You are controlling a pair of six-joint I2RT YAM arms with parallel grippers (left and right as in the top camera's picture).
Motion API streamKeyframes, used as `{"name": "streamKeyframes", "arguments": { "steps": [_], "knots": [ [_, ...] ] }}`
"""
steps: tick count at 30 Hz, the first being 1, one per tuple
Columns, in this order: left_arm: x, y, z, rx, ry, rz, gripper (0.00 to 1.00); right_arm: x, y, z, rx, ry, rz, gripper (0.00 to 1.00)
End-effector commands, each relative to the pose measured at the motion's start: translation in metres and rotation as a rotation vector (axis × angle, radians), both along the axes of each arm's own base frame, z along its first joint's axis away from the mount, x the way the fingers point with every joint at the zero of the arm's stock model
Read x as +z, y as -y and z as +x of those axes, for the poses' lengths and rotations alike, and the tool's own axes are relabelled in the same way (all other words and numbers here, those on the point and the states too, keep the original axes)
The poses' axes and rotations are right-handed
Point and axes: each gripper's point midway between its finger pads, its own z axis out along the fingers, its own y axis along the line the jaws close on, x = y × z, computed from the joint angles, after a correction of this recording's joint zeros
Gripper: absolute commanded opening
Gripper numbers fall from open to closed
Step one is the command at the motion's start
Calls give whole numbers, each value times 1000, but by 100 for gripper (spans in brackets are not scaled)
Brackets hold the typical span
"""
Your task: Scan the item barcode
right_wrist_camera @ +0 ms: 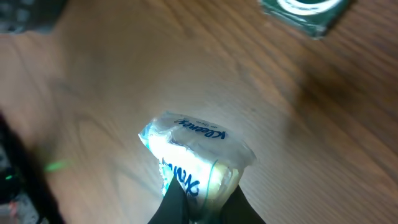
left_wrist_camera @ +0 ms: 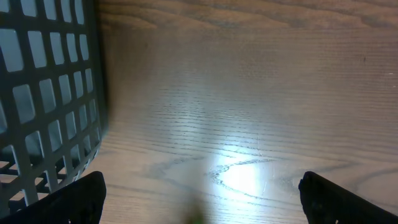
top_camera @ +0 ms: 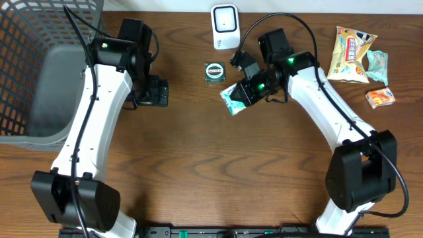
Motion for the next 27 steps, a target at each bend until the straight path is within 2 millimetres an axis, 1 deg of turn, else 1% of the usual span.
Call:
{"name": "streamKeyframes", "arguments": {
  "steps": [1, 2, 4, 5, 7, 9, 10, 12, 14, 16, 19, 22, 24, 27],
  "knots": [
    [-1, -4, 0, 15, -3, 15, 98, 27, -20, -12, 128, 29, 154, 1],
    [-1, -4, 0, 15, -3, 15, 98, 29, -23, -14, 144, 30, 174, 1],
    [-1, -4, 0, 15, -3, 15, 98, 30, -24, -11, 146, 50, 177, 1],
    [-1, -4, 0, 15, -3, 15, 98, 29, -23, -7, 140, 67, 163, 1],
    [-1, -4, 0, 15, -3, 15, 98, 21, -14, 4, 104, 105, 84, 1],
    [-1, -4, 0, 15, -3, 15, 98, 7, 6, 21, 16, 150, -72, 1],
    [-1, -4, 0, 15, -2, 15, 98, 0, 19, 30, -41, 178, -173, 1],
    [-1, -4, 0, 15, -3, 15, 98, -7, 41, 45, -113, 245, -336, 1],
    [-1, -4, 0, 15, -3, 15, 98, -9, 49, 56, -146, 301, -425, 1],
    [-1, -4, 0, 15, -3, 15, 98, -6, 45, 66, -161, 359, -445, 1],
    [-1, -4, 0, 15, -2, 15, 98, 9, 28, 82, -167, 453, -392, 1],
    [-1, -4, 0, 15, -3, 15, 98, 32, 14, 102, -173, 568, -342, 1],
    [-1, -4, 0, 15, -3, 15, 98, 52, 7, 118, -196, 639, -303, 1],
    [-1, -4, 0, 15, -3, 15, 98, 70, 1, 140, -219, 685, -286, 1]
  ]
}}
